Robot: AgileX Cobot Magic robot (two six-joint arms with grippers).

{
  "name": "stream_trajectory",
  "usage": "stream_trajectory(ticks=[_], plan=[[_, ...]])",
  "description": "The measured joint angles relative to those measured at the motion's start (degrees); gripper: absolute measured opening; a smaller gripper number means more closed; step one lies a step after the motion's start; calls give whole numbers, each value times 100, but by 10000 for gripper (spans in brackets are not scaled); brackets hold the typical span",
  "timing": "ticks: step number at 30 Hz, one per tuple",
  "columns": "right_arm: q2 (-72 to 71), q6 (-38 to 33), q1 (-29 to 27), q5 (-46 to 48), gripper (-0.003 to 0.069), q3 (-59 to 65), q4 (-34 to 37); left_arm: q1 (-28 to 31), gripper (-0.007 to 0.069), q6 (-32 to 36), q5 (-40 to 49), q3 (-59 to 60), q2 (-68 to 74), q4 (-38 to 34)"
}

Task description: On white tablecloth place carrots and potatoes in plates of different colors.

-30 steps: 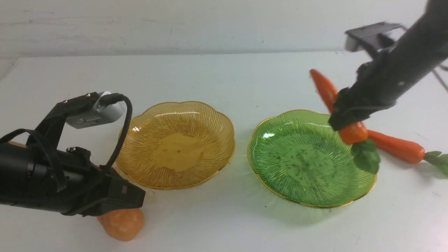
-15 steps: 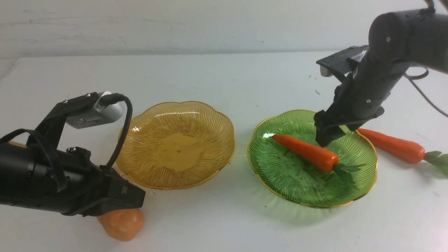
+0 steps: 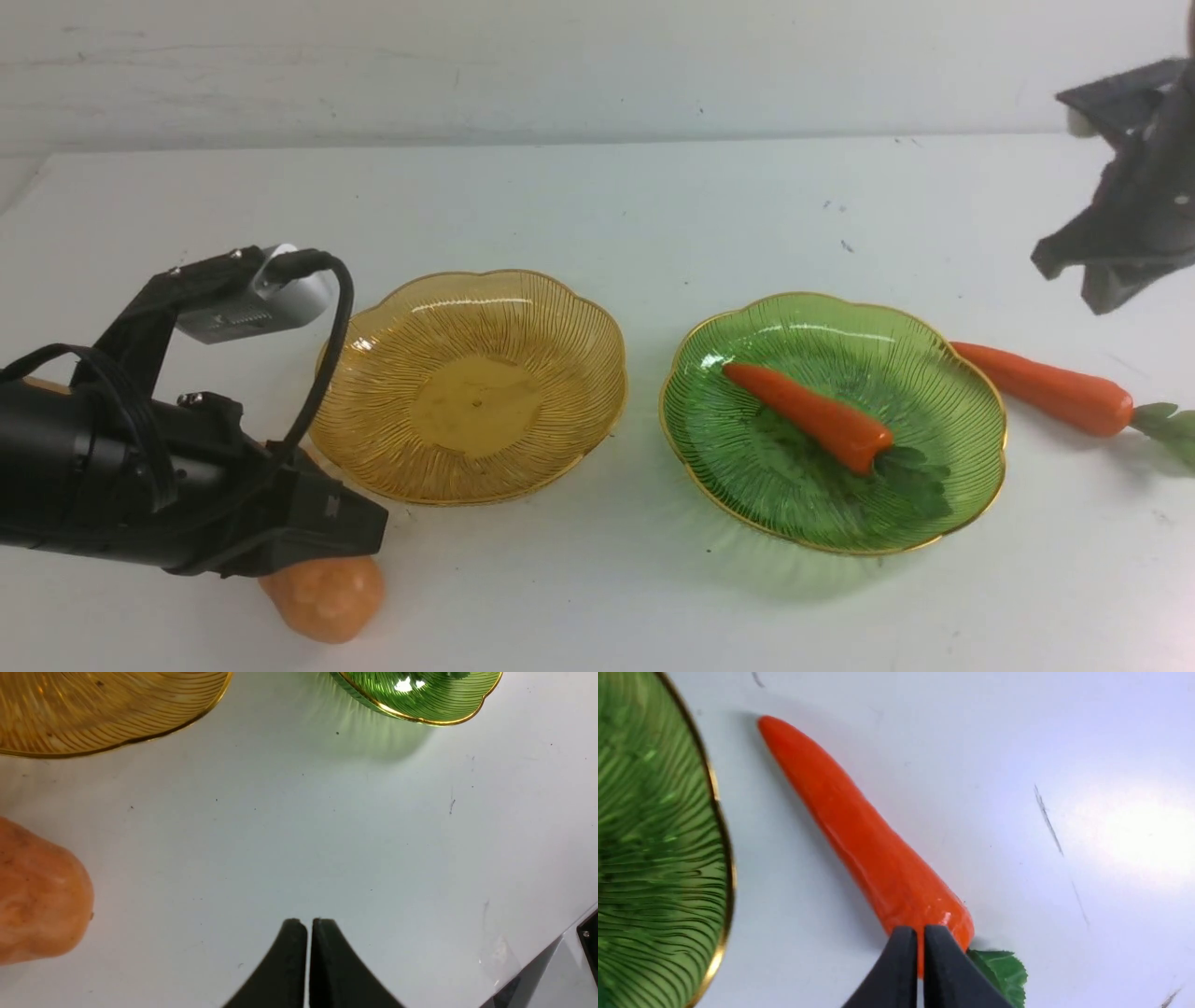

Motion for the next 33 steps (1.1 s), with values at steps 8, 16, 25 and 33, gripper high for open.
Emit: stream_trajectory(ticks=[8, 16, 25, 33], plan=[[514, -60, -110, -187, 402, 0, 176, 0, -1, 0, -4, 0, 0, 0], [1241, -76, -110, -206, 606, 0, 148, 0, -1, 0, -4, 0, 0, 0], [1037, 459, -110, -18, 303, -790, -217, 0, -1, -59, -4, 0, 0, 0], [-329, 336, 160, 48, 303, -667, 1781, 0, 0, -112, -270, -53, 0, 49]])
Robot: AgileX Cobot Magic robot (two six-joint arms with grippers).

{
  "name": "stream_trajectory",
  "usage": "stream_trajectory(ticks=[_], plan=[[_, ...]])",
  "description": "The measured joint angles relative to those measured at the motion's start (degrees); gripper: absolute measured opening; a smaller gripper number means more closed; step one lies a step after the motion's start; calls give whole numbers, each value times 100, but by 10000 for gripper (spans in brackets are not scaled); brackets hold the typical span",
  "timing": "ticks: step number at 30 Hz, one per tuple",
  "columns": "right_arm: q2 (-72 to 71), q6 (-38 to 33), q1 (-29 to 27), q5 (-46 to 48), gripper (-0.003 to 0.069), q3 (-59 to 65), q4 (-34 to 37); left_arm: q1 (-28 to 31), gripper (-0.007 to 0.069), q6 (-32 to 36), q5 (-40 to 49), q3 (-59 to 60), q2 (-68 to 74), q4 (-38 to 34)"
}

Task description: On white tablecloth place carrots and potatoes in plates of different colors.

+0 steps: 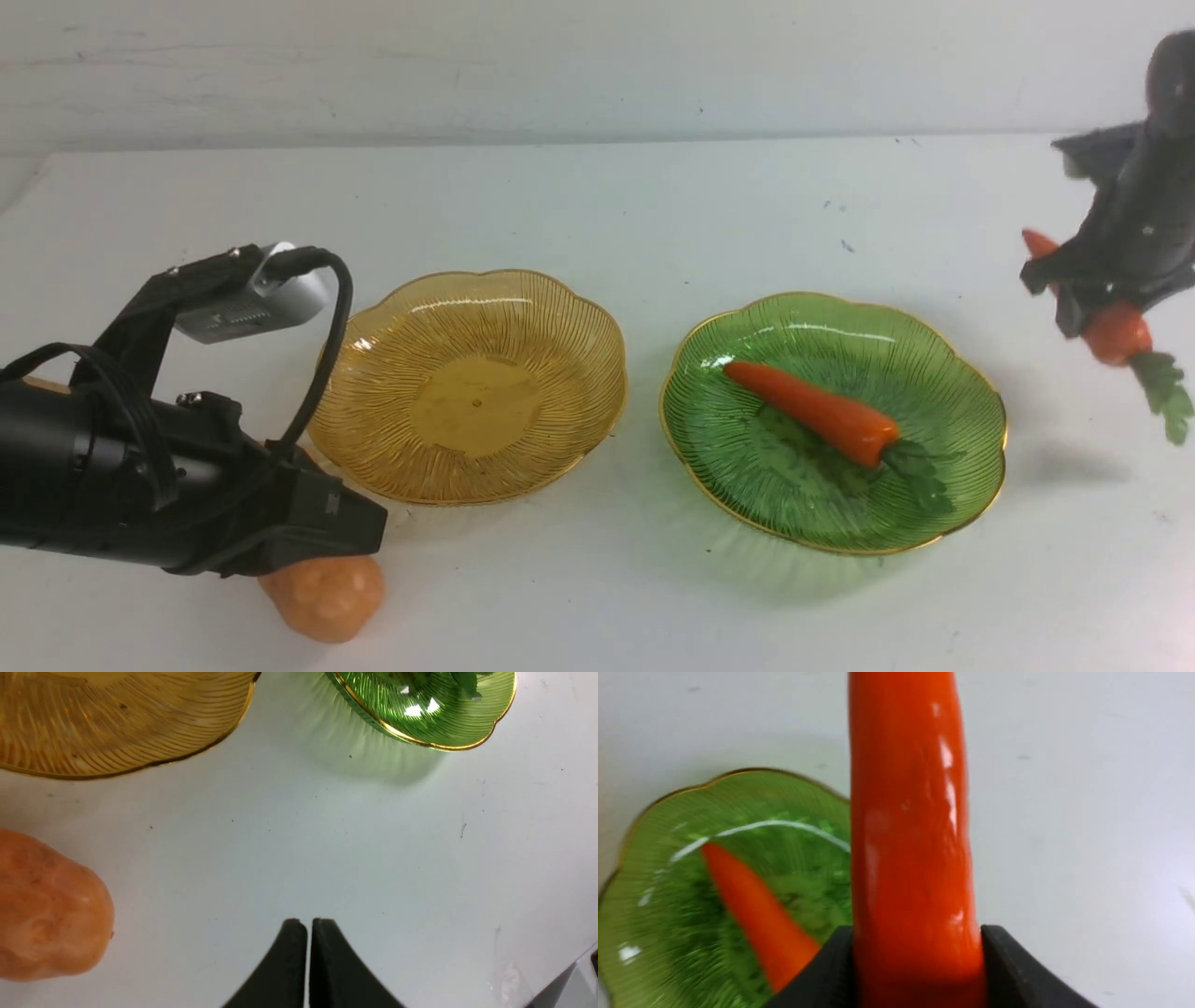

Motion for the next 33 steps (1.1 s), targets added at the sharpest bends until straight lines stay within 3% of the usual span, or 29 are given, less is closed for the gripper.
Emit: stream_trajectory(ticks=[7, 13, 15, 18, 22, 23, 25, 28, 30, 33], plan=[[547, -620, 890, 35, 310, 420, 282, 0, 49, -163, -59, -403, 0, 455], [865, -446, 1153, 11, 571, 431, 194, 0, 190, -223, -79, -431, 0, 691], [865, -206, 1153, 12, 626, 313, 57, 0, 266, -236, -257, -431, 0, 743], [734, 165, 1153, -4, 629, 239, -196, 0, 375, -249, -793, -464, 0, 930], [24, 307, 1153, -9, 477, 360, -442, 235, 398, -545, -575, -824, 0, 1540], [-271, 320, 1153, -9, 384, 477, -461, 337, 382, -741, -368, -956, 0, 1839], [-889, 320, 1153, -9, 253, 761, -475, 528, 320, -1027, 93, -1138, 0, 2540], [-1957, 320, 1153, 26, 49, 1541, -475, 757, 165, -1541, 629, -1175, 27, 3442], [-2646, 320, 1153, 56, -1, 2176, -480, 820, 49, -1861, 864, -1187, 142, 3795], [-3254, 320, 1153, 88, -13, 2908, -480, 825, 6, -1814, 912, -1194, 551, 3640]])
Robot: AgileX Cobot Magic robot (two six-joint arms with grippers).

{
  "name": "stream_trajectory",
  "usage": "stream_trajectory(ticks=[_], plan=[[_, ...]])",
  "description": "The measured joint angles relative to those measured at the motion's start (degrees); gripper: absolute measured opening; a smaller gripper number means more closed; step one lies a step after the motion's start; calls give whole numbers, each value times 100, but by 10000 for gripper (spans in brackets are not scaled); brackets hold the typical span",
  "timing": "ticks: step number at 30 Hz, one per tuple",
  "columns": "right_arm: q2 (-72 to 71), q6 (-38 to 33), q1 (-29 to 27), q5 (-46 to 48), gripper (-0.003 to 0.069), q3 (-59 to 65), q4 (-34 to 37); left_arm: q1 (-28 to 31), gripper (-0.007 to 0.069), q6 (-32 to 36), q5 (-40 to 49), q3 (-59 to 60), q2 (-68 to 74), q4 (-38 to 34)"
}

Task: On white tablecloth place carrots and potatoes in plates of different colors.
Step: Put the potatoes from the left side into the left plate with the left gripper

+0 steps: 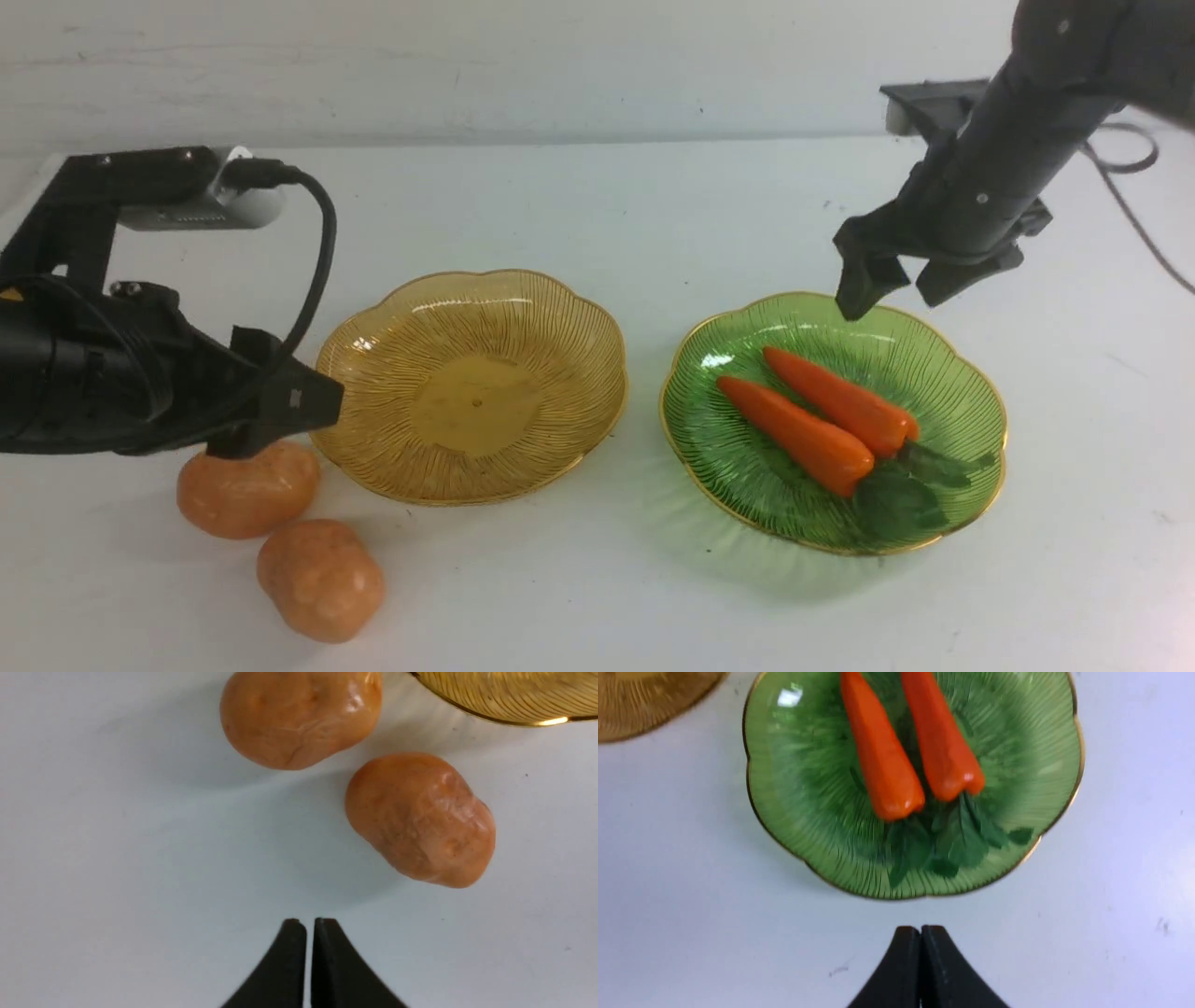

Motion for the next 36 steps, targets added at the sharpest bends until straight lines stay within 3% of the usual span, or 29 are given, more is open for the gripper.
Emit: stream_trajectory(ticks=[3, 6, 15, 18, 21, 26, 36], plan=[[-425, -18, 0, 12, -15, 680, 0, 0, 26, 249, -5, 0, 321, -317], [-585, -92, 0, 12, -15, 1090, -39, 0, 94, 562, -143, -6, 597, -528], [-585, -124, 0, -104, -15, 1222, 70, 0, 510, 3156, -1164, -11, 1303, -592], [-585, -124, 0, -154, -15, 1239, 154, 0, 587, 3841, -1482, -11, 1521, -586], [-585, -124, 0, -184, -15, 1239, 179, 0, 605, 4650, -1932, -20, 1825, -586], [-585, -124, 0, -233, -15, 1239, 179, 0, 580, 5232, -2130, -20, 2268, -483], [-585, -124, 0, -293, -15, 1239, 179, 0, 573, 5490, -2748, -77, 2824, -540]])
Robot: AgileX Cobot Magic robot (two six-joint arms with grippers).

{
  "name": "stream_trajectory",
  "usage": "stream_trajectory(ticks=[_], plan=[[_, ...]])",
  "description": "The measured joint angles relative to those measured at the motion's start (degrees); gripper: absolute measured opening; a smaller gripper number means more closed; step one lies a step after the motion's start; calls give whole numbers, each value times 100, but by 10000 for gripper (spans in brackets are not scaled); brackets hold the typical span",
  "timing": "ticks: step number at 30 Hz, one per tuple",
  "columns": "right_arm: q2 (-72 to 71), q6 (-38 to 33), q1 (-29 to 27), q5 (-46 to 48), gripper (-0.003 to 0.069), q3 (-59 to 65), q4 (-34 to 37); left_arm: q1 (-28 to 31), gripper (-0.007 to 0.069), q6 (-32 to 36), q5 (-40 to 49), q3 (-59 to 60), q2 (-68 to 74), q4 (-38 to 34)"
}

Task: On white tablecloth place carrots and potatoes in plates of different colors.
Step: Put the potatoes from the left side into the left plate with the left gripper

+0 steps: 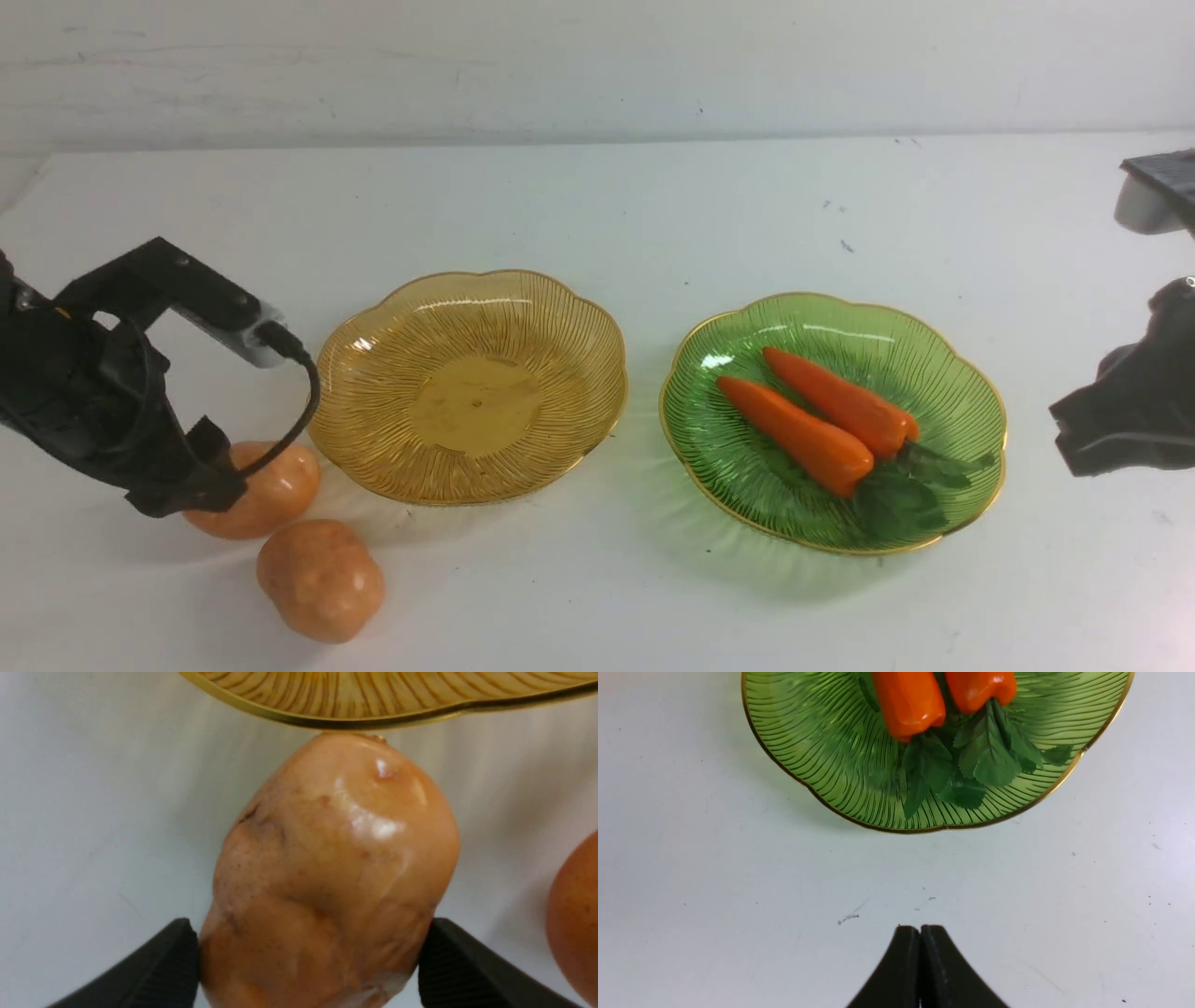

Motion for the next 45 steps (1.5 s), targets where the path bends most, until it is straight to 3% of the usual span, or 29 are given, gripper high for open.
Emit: stream_trajectory(ticks=[8, 20, 31, 36, 38, 45], plan=[[0, 0, 0, -4, -15, 0, 0, 11, 563, 0, -50, -123, 247, -100], [0, 0, 0, -4, -15, 0, 0, 28, 363, -519, 194, -178, 288, -99], [0, 0, 0, -4, -15, 6, 0, 22, 357, -1419, 1414, 7, -380, 653], [0, 0, 0, -4, -15, 6, 7, 22, 357, -1667, 1580, -35, -913, 774], [0, 0, 0, -4, -15, 6, 34, 22, 356, -1881, 1591, -373, -1385, 466], [0, 0, 0, -4, -15, 6, 161, -199, 353, -1882, 1357, -1512, -945, -1980]])
